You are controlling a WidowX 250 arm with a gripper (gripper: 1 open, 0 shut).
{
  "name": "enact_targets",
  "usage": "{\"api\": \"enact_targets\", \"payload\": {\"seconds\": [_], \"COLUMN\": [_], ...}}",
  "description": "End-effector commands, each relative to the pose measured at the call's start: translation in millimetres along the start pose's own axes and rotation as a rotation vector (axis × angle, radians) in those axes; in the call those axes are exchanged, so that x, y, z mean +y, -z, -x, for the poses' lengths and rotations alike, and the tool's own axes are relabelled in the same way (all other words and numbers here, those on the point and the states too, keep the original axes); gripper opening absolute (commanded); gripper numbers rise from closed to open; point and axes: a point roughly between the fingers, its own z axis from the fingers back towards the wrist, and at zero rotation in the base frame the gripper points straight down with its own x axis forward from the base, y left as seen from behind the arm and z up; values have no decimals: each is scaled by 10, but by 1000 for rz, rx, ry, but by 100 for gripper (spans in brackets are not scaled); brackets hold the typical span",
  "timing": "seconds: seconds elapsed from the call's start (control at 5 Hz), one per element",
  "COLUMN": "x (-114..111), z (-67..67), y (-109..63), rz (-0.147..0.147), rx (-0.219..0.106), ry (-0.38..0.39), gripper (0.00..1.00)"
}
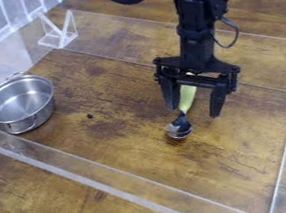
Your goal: Move the green spoon to the left
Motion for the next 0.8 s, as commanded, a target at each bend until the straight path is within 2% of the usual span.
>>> {"api": "enact_targets", "payload": {"seconds": [0.0, 0.6], "x": [17, 77], "z": [-129, -183], "y": [-196, -139], "rz": [14, 22], "rx": [-64, -46], "ry": [-13, -40], "gripper": [100, 100]}}
